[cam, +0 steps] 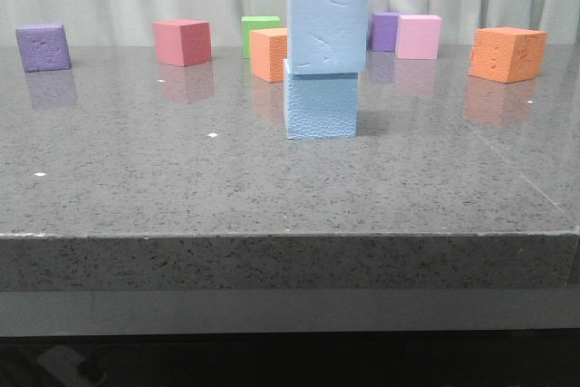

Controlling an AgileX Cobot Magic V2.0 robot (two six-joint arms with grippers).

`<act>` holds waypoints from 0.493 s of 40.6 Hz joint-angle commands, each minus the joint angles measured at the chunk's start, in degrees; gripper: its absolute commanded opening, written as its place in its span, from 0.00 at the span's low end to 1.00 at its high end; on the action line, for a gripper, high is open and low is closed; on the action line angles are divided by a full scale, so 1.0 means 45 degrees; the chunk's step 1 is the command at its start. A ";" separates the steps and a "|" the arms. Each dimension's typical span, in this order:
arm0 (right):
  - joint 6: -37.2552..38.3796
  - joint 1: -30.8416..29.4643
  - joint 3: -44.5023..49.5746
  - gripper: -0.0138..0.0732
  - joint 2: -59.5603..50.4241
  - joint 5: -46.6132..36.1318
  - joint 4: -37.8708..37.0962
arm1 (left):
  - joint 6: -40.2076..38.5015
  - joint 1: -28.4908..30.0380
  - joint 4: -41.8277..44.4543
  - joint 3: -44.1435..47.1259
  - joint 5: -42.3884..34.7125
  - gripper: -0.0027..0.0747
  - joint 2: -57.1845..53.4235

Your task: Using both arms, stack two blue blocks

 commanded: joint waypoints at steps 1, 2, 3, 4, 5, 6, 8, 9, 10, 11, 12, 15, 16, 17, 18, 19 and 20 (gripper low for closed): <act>-0.0075 -0.0101 -0.0062 0.02 -0.0254 -0.0499 0.0084 | 0.0018 0.0008 -0.0082 0.0016 -0.1078 0.01 -0.0208; -0.0075 -0.0101 -0.0062 0.02 -0.0241 -0.0470 0.0084 | 0.0018 0.0008 -0.0082 0.0016 -0.1078 0.01 -0.0208; -0.0075 -0.0101 -0.0062 0.02 -0.0241 -0.0470 0.0084 | 0.0018 0.0008 -0.0082 0.0016 -0.1078 0.01 -0.0208; -0.0075 -0.0101 -0.0062 0.02 -0.0241 -0.0470 0.0084 | 0.0018 0.0008 -0.0082 0.0016 -0.1078 0.01 -0.0208; -0.0075 -0.0101 -0.0062 0.02 -0.0241 -0.0470 0.0084 | 0.0018 0.0008 -0.0082 0.0016 -0.1078 0.01 -0.0208; -0.0075 -0.0101 -0.0062 0.02 -0.0240 -0.0490 0.0084 | 0.0018 0.0008 -0.0082 0.0016 -0.1078 0.01 -0.0208; -0.0075 -0.0101 -0.0062 0.02 -0.0240 -0.0490 0.0084 | 0.0018 0.0008 -0.0082 0.0016 -0.1078 0.01 -0.0208; -0.0075 -0.0101 -0.0062 0.02 -0.0240 -0.0479 0.0084 | 0.0018 0.0008 -0.0082 0.0016 -0.1078 0.01 -0.0208; -0.0075 -0.0101 -0.0062 0.02 -0.0240 -0.0479 0.0084 | 0.0018 0.0008 -0.0082 0.0016 -0.1078 0.01 -0.0208; -0.0075 -0.0101 -0.0062 0.02 -0.0240 -0.0479 0.0084 | 0.0018 0.0008 -0.0082 0.0016 -0.1078 0.01 -0.0208; -0.0075 -0.0101 -0.0062 0.02 -0.0240 -0.0479 0.0084 | 0.0018 0.0008 -0.0082 0.0016 -0.1078 0.01 -0.0208; -0.0075 -0.0101 -0.0062 0.02 -0.0240 -0.0500 0.0084 | 0.0018 0.0008 -0.0082 0.0016 -0.1078 0.01 -0.0208; -0.0075 -0.0101 -0.0062 0.02 -0.0240 -0.0500 0.0084 | 0.0018 0.0008 -0.0082 0.0016 -0.1078 0.01 -0.0208; -0.0075 -0.0101 -0.0062 0.02 -0.0259 -0.0569 0.0084 | 0.0018 0.0008 -0.0082 0.0016 -0.1078 0.01 -0.0208; -0.0075 -0.0101 -0.0062 0.02 -0.0259 -0.0569 0.0084 | 0.0018 0.0008 -0.0082 0.0016 -0.1078 0.01 -0.0208; -0.0075 -0.0101 -0.0062 0.02 -0.0259 -0.0569 0.0084 | 0.0018 0.0008 -0.0082 0.0016 -0.1078 0.01 -0.0208; -0.0061 -0.0087 -0.0062 0.02 -0.0253 -0.0688 0.0016 | 0.0018 0.0008 -0.0082 0.0016 -0.1078 0.01 -0.0208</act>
